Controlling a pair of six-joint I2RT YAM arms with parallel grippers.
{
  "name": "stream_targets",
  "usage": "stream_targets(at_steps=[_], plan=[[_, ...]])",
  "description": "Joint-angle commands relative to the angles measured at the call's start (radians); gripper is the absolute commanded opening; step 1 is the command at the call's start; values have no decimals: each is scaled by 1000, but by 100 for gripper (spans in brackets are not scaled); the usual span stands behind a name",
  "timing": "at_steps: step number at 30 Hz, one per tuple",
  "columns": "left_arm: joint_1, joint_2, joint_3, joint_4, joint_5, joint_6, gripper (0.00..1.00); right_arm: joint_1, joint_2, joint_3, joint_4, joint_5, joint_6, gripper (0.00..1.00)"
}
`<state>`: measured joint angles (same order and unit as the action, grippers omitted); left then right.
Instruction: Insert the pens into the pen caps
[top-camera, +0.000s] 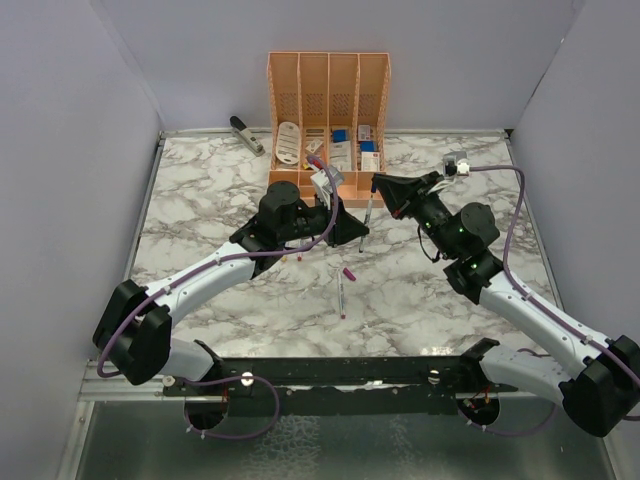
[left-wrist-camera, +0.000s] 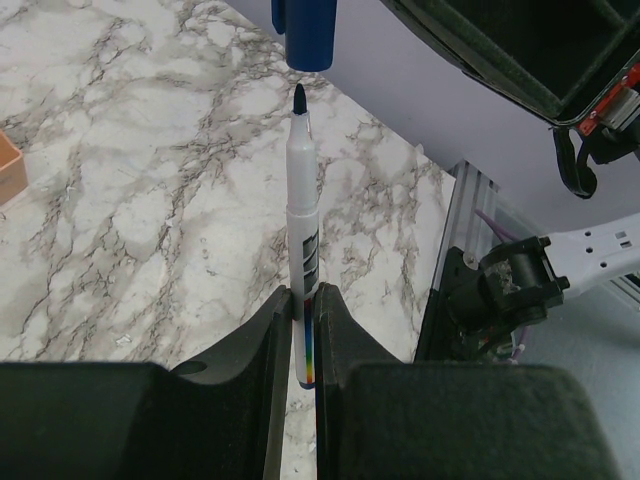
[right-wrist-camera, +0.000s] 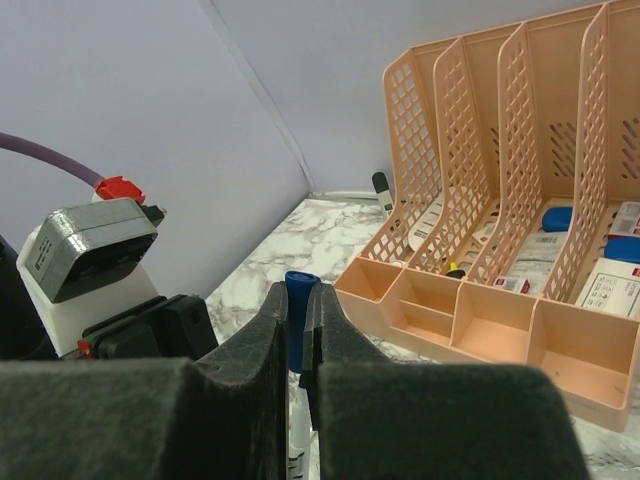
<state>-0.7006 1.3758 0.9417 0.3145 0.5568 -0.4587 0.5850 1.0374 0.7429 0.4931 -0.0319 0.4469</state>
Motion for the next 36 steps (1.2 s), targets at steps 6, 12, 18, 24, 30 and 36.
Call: stream_targets(at_steps=[6, 12, 18, 24, 30, 36], plan=[[-3, -27, 2, 38, -17, -1, 0, -2, -8, -1, -15, -19, 0, 1], [-3, -26, 1, 38, -24, 2, 0, -2, -4, -5, -19, -25, 8, 1], [-3, -25, 1, 38, -29, 1, 0, -2, -4, -7, -29, -35, 17, 1], [-3, -18, 14, 39, -29, 1, 0, -2, 3, -18, -24, -50, 32, 1], [-3, -23, 31, 41, -32, 1, 0, -3, 10, -28, -22, -58, 34, 1], [-3, -40, 43, 44, -44, 2, 0, -2, 25, -26, -33, -84, 29, 1]])
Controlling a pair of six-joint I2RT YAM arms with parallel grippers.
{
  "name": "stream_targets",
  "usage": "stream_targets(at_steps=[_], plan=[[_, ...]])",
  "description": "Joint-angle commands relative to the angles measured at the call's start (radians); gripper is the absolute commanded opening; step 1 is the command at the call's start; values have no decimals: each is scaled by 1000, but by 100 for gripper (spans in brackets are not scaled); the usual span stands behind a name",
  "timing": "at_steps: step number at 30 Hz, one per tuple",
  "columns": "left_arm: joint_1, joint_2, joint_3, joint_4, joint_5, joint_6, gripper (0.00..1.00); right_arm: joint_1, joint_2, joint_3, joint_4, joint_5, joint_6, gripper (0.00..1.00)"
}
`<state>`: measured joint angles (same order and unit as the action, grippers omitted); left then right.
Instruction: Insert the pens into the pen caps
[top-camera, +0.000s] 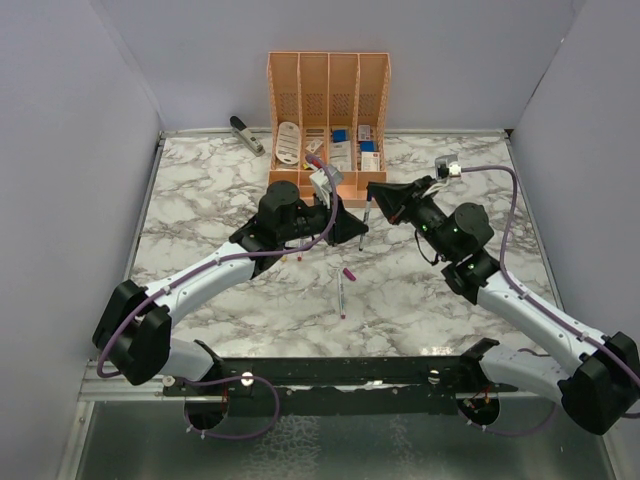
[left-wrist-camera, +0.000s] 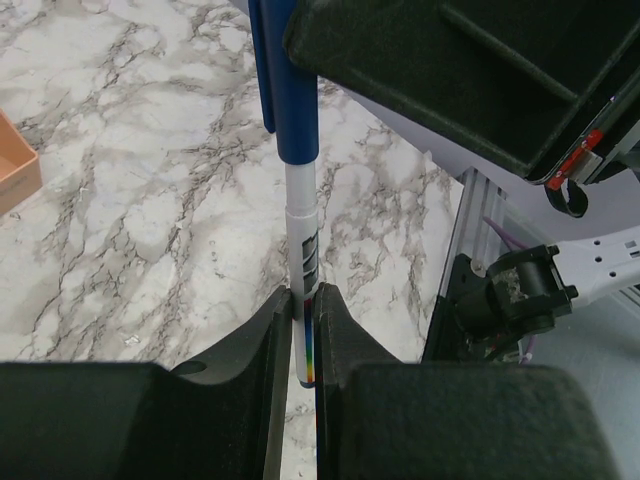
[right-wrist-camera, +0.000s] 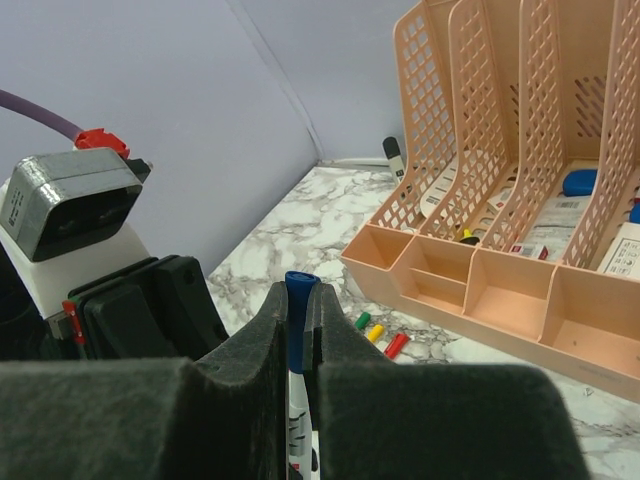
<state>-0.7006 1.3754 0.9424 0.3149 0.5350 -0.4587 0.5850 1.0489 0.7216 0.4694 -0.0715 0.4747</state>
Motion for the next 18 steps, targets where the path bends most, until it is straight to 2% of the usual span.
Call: stream_targets(at_steps=[1, 18], plan=[[-2, -43, 44, 45, -28, 2, 0, -2, 15, -3, -13, -51, 0, 1], [28, -77, 83, 105, -148, -19, 0, -2, 84, 40, -155, -186, -47, 1]])
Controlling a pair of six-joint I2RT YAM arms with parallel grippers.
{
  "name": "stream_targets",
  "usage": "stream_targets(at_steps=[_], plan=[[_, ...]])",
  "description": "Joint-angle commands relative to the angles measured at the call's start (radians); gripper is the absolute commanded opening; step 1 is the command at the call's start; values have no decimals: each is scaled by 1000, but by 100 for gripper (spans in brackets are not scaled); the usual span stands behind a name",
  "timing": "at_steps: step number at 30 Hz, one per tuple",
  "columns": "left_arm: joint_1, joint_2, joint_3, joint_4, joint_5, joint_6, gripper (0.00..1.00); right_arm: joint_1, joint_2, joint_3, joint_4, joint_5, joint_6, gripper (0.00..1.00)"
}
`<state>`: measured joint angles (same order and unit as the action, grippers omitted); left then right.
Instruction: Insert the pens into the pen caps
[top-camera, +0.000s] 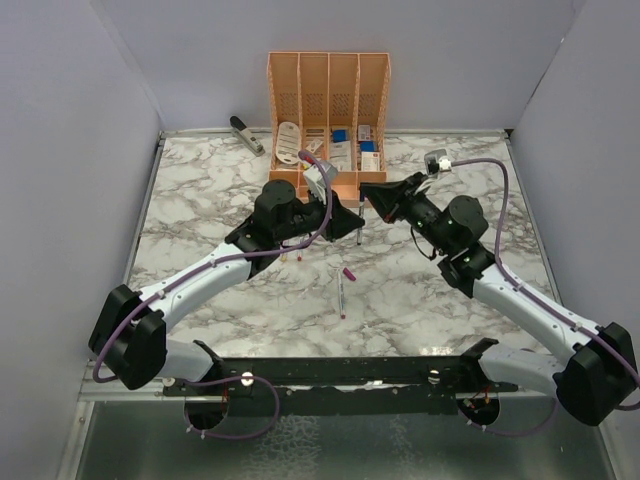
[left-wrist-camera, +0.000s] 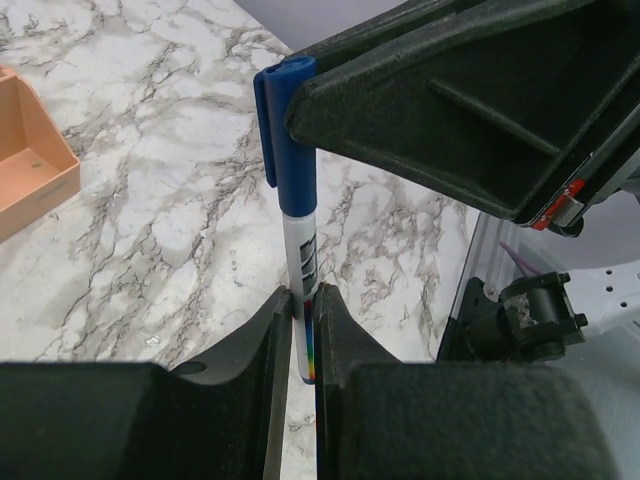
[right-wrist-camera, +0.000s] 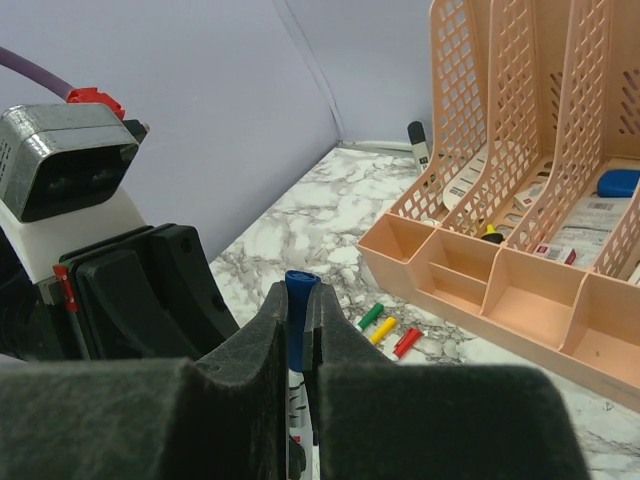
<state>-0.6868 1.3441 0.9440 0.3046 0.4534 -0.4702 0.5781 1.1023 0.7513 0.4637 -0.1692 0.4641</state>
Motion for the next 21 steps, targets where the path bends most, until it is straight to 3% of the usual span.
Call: stream_targets(at_steps=[1, 12, 21], plan=[[17, -46, 83, 118, -77, -8, 0, 5, 33, 13, -163, -91, -43, 1], [33, -83, 85, 151, -230, 9, 0, 6, 81, 19, -285, -138, -85, 1], [44, -78, 93, 165, -264, 19, 0, 12, 114, 14, -338, -158, -102, 1]])
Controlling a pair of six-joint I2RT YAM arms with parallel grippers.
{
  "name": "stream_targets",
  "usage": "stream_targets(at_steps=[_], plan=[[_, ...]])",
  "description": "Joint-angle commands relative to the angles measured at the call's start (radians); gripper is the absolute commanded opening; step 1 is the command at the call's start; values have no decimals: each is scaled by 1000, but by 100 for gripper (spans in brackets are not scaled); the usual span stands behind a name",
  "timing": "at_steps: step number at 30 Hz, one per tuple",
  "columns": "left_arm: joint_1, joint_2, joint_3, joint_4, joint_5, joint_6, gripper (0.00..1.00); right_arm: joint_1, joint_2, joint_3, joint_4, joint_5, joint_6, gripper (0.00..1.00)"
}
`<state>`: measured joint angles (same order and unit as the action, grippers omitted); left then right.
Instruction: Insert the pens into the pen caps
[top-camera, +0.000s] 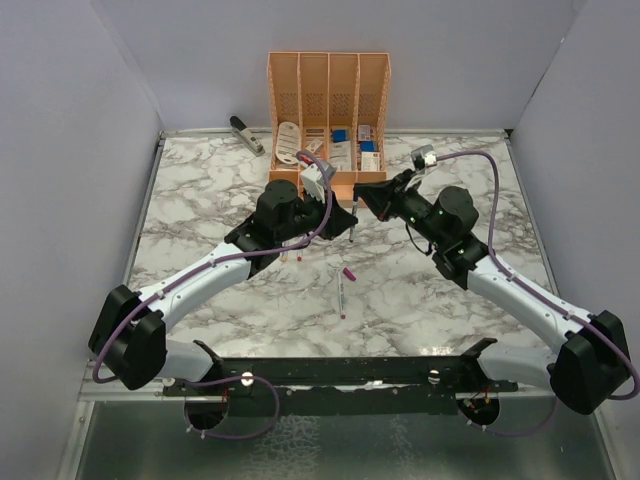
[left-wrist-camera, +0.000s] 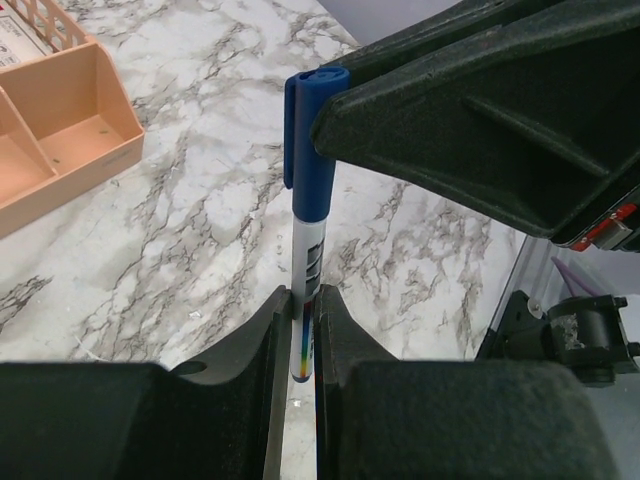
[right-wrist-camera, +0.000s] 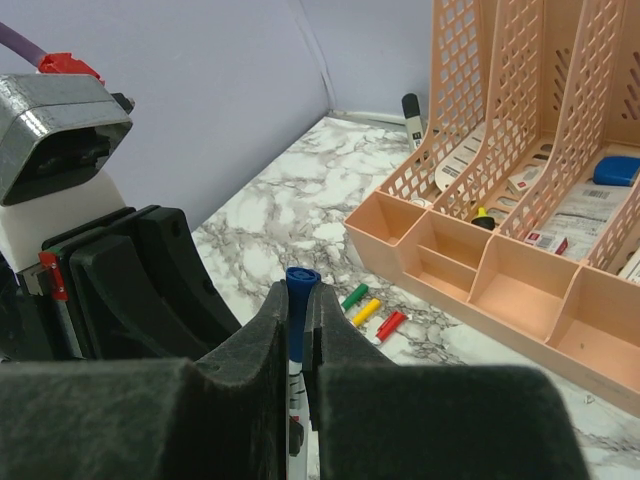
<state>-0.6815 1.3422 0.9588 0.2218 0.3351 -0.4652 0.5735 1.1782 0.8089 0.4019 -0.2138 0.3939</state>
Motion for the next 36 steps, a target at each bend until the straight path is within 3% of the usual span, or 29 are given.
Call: stream_targets(at_steps=[1, 17, 24, 30, 36], plan=[[42, -77, 79, 248, -149, 15, 0, 17, 41, -43, -284, -114, -34, 1], [60, -60, 109, 272, -132, 19, 0, 35, 110, -38, -332, -122, -55, 1], [62, -54, 49, 207, -56, -9, 0, 35, 98, -4, -298, -68, -33, 2], [62, -43, -37, 66, 14, -28, 0, 35, 111, 109, -246, 10, -37, 31], [62, -39, -80, -112, -35, 5, 0, 35, 82, 205, -201, 111, -72, 39]])
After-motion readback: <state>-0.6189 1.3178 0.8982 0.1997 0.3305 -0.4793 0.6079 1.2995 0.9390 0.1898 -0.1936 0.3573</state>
